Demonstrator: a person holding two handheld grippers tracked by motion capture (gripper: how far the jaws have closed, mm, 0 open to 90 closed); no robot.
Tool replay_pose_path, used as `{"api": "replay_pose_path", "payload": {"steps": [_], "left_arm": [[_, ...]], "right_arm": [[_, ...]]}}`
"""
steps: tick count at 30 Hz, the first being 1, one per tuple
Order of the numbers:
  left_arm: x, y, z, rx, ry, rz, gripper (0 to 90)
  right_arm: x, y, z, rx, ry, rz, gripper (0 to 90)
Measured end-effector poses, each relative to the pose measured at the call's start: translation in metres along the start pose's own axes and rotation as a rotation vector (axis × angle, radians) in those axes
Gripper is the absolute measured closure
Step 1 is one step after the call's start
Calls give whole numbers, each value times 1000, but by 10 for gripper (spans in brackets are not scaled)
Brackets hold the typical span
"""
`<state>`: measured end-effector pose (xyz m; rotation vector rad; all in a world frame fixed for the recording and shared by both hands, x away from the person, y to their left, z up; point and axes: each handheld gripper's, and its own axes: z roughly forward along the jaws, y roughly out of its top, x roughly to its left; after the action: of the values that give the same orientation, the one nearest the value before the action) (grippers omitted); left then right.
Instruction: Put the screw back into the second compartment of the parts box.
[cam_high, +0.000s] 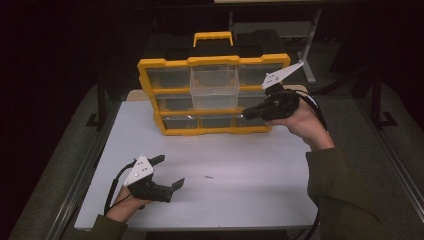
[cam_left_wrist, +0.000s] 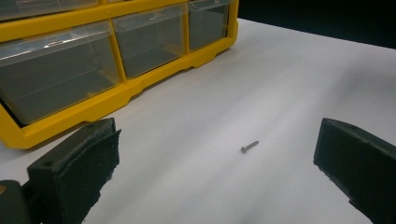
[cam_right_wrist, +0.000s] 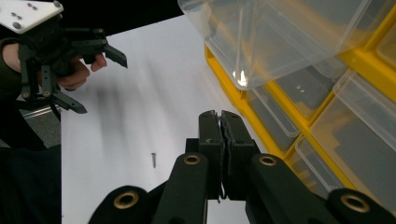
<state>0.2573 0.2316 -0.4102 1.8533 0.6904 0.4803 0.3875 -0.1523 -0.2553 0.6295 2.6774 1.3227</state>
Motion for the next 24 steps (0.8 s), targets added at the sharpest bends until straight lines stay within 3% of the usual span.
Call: {"api": "replay_pose_path", "payload": {"steps": [24], "left_arm": [[0, 0, 0, -15, 1, -14, 0]], "right_arm": [[-6, 31, -26, -33, -31, -16, 873]]}}
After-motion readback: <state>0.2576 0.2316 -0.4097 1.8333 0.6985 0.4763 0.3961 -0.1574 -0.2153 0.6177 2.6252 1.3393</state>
